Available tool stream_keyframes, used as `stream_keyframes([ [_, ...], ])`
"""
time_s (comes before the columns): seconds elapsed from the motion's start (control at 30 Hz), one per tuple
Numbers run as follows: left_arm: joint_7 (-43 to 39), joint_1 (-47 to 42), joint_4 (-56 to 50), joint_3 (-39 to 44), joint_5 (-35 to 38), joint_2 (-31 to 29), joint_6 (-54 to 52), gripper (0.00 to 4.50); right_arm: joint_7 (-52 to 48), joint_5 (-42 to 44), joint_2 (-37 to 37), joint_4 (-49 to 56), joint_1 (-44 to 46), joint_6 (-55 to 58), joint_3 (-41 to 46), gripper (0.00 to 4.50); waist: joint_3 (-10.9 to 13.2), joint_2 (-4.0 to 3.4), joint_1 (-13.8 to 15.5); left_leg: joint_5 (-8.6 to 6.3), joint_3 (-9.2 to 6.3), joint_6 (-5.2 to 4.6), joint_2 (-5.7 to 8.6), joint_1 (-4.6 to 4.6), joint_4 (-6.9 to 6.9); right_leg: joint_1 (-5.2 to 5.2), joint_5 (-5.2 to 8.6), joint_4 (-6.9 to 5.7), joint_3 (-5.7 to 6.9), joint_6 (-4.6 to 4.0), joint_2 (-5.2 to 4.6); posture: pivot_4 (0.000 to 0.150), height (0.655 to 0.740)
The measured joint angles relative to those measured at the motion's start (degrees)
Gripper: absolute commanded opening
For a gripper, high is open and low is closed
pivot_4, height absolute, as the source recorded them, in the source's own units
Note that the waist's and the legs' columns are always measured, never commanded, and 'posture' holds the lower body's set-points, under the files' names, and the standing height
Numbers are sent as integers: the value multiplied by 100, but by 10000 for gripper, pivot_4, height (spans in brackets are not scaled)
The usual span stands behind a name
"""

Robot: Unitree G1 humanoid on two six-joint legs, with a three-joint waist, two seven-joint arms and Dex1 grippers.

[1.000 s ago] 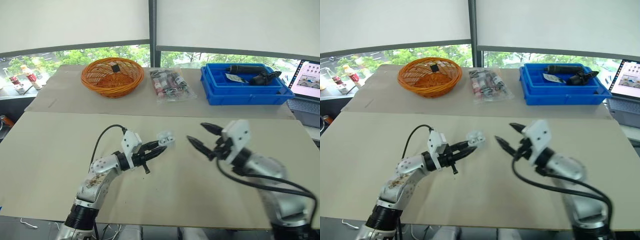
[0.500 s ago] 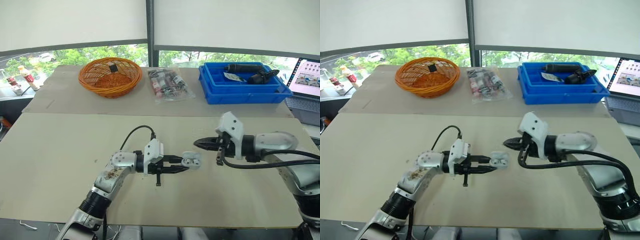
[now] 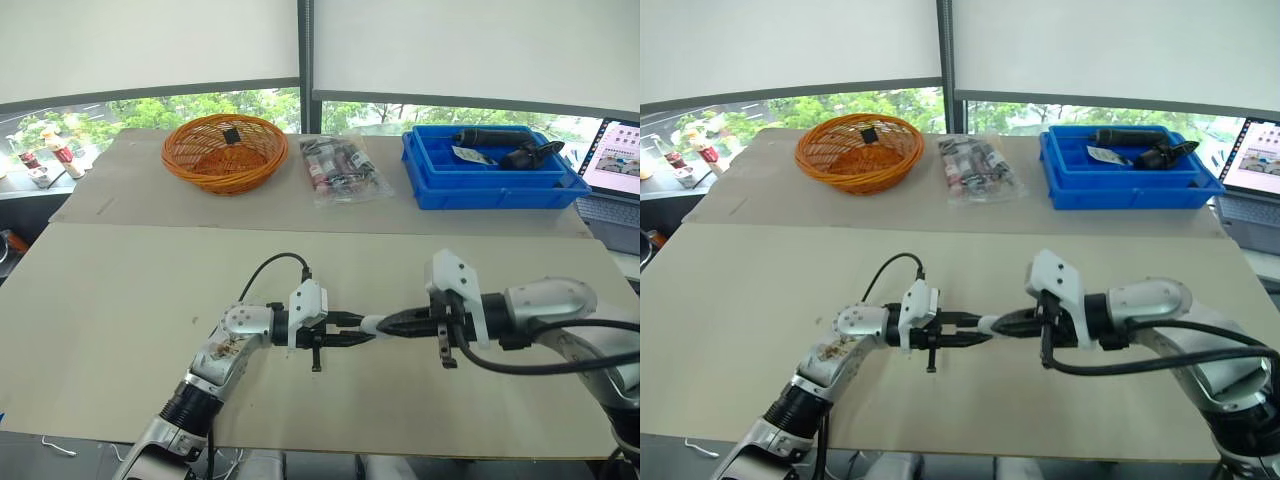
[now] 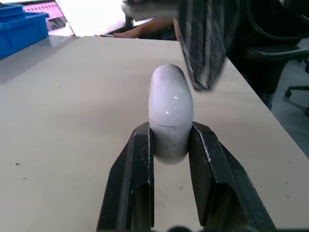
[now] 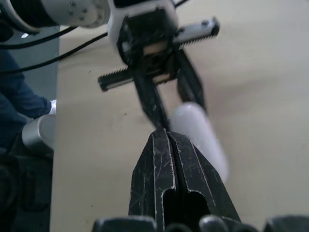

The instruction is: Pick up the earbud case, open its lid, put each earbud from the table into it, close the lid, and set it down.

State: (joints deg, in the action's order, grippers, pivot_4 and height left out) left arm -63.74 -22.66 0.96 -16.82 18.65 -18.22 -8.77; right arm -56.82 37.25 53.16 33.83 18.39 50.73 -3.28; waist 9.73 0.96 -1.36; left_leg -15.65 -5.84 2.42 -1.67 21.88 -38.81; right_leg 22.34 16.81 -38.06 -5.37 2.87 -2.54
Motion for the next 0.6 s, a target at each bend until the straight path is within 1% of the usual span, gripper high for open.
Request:
stream_keyframes([
  [0.13,94,-98,-15,49,262,-9,-859,5071,154,1,38,136,-201,-8,237,0,0,0,13,0,-1,0,0,-2,0,0,0,-2,1,0,1,1500,7136],
  [0.27,213,-474,16,7,532,-159,-2437,5071,493,-190,-3,300,-626,-336,679,0,0,1,37,0,-3,0,1,1,0,0,1,-2,4,2,1,1500,7136],
  [0.3,306,-688,167,10,607,-96,-2911,5071,589,-260,-33,360,-806,-438,749,0,1,2,64,0,-5,0,2,4,-2,-1,2,-2,7,3,1,1500,7136],
  [0.37,469,-1019,507,27,625,46,-3410,5071,706,-341,-75,490,-1061,-543,788,0,1,3,75,0,-7,0,4,7,-6,-2,2,-1,9,4,0,1500,7136],
  [0.43,567,-1315,869,53,622,139,-3774,5071,779,-424,-89,609,-1279,-632,796,0,2,3,59,0,-9,0,7,9,-7,-1,3,0,8,6,-2,1500,7136],
  [0.57,552,-1604,1340,17,588,261,-3987,5071,929,-462,-92,687,-1443,-671,830,0,2,3,4,1,-10,0,6,3,-2,1,3,-3,6,4,2,1500,7136],
  [0.6,536,-1632,1415,-6,554,253,-3982,10071,949,-464,-92,698,-1465,-672,830,0,2,3,-1,1,-10,0,5,2,-2,1,2,-4,6,4,2,1500,7136],
])
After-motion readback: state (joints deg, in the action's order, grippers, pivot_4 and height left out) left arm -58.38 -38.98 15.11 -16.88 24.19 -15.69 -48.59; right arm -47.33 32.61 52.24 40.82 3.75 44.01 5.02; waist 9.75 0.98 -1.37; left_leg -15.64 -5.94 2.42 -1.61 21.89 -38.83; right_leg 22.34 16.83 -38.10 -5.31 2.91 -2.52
